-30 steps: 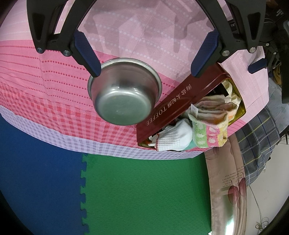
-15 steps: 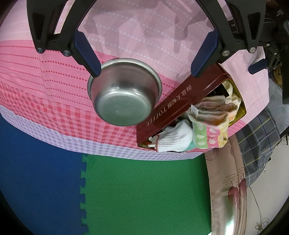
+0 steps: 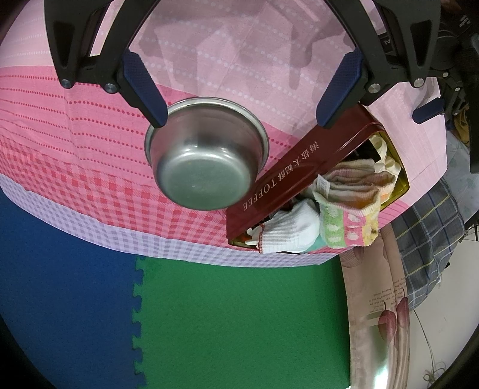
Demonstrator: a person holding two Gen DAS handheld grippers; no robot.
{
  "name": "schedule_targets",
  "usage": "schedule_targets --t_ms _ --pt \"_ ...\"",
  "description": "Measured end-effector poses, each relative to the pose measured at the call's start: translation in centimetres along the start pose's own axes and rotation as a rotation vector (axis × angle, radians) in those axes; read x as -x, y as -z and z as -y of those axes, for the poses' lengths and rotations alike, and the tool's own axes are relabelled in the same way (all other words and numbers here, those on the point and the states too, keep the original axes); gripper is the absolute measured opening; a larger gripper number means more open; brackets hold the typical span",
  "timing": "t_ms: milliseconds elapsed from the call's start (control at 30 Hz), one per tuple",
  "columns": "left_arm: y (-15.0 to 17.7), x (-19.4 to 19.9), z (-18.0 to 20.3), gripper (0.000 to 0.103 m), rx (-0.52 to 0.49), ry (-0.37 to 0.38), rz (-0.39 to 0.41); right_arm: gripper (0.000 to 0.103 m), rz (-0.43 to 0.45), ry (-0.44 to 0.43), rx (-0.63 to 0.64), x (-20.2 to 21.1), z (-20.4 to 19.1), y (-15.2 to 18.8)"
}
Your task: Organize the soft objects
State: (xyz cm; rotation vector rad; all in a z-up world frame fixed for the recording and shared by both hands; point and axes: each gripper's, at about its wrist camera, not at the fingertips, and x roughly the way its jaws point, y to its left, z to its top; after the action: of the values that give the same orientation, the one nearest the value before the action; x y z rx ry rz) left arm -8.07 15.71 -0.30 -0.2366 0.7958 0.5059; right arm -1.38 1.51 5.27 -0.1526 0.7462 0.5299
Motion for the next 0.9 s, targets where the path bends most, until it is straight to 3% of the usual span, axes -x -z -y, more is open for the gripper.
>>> schedule_targets --t_ms 767,900 --pt "-0.3 0.5 0.1 0.103 -0.021 -0.010 -0.012 0.102 -0.014 -0.006 -0.005 -0.2 0.1 0.0" --pt "-2.0 5.2 -0.3 0.103 -0.038 -0.061 0.127 0.102 -0.033 -0.017 -0.022 -0.6 0.5 -0.1"
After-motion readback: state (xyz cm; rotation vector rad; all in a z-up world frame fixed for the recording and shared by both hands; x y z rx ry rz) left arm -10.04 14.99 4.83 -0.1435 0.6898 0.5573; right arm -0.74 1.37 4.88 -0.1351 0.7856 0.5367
